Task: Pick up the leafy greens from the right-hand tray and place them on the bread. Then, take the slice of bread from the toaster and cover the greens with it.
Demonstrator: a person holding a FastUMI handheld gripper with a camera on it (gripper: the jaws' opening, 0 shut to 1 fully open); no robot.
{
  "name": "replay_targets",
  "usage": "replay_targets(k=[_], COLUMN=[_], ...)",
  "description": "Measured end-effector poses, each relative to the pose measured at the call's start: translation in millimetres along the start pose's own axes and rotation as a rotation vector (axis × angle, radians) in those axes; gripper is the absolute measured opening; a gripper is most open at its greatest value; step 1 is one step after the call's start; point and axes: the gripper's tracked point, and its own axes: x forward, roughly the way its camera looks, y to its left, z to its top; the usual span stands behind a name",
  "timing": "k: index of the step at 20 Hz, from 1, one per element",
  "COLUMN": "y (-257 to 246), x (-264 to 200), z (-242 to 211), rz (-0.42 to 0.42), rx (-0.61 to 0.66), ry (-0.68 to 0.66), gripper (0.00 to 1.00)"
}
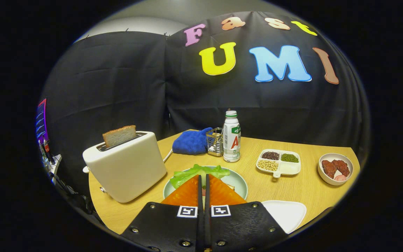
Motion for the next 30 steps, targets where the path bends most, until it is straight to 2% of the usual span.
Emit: replay_targets(k=[6,9,11,13,14,15,16,17,18,22,30], y=[3,-2,-4,-4,-9,-13,-11,-3,7,31,109], x=[23,23,23,21,20,18,16,12,9,-10,-27], z=[-31,-38,-39,-40,-41,-40,-39,-38,-35,-11,28], rz=[-0.009,-0.049,-0.073,-0.098,-0.126,-0.153,-0.158,-0.135,-0.109,-0.145,-0.112], rx=[0.005,-0.054,-0.082,-0.12,-0.149,-0.173,-0.178,-0.158,-0.134,-0.107,-0.016], ry=[0.095,0.115,0.117,0.119,0.116,0.107,0.098,0.081,0.058,-0.065,-0.199], gripper=[0.0,0.0,0.07,0.2,0.39,0.51,0.59,0.59,0.65,0.66,0.66])
